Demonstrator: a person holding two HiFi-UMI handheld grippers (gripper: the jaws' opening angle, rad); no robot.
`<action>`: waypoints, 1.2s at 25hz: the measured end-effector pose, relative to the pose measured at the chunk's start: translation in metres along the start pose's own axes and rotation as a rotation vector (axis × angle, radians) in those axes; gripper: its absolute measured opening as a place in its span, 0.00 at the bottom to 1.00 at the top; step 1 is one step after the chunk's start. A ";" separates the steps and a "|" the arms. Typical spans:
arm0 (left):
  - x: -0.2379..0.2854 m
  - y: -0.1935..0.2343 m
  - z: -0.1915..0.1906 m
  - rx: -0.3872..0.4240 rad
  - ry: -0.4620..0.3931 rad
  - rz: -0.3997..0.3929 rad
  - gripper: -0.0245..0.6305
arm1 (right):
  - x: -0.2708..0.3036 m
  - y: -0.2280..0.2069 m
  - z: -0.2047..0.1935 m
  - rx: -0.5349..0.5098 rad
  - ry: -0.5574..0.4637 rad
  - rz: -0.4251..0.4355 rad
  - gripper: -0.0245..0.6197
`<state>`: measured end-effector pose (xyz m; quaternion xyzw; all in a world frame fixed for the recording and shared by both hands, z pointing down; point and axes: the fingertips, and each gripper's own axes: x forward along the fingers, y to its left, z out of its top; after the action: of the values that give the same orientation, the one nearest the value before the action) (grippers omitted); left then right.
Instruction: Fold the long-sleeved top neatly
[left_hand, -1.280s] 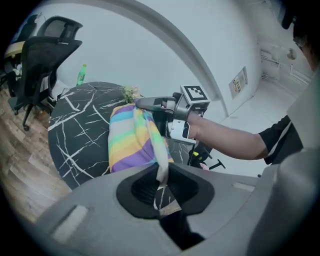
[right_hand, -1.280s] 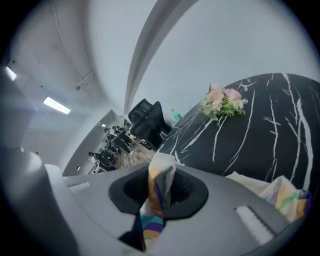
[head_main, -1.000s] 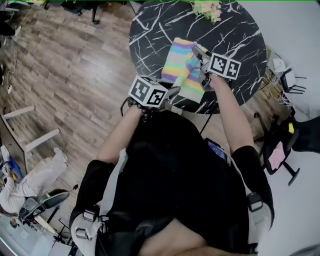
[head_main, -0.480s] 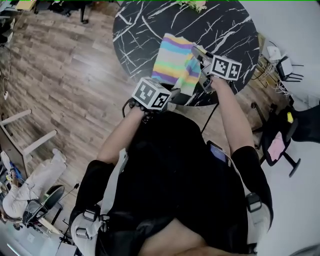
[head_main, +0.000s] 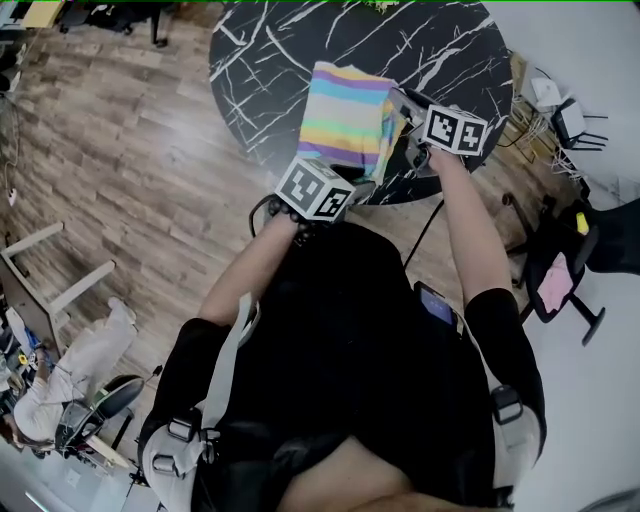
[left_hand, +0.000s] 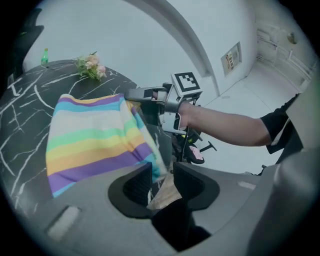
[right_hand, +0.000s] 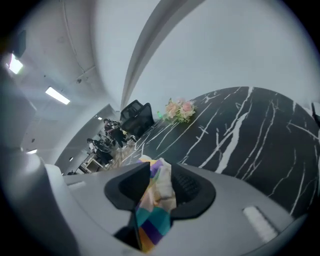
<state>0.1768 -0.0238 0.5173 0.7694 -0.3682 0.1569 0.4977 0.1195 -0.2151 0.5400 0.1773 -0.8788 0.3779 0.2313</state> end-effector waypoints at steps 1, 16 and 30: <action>0.005 -0.006 0.000 -0.010 -0.003 -0.035 0.25 | -0.005 -0.010 0.000 0.006 -0.008 -0.026 0.25; 0.017 -0.008 0.011 0.036 0.019 -0.070 0.25 | -0.047 -0.029 0.004 0.001 -0.081 -0.080 0.24; -0.107 0.045 0.088 0.219 -0.283 0.107 0.05 | -0.111 0.051 0.011 -0.118 -0.347 -0.187 0.15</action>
<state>0.0604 -0.0677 0.4416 0.8129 -0.4554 0.1127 0.3451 0.1843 -0.1750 0.4436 0.3067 -0.9058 0.2663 0.1207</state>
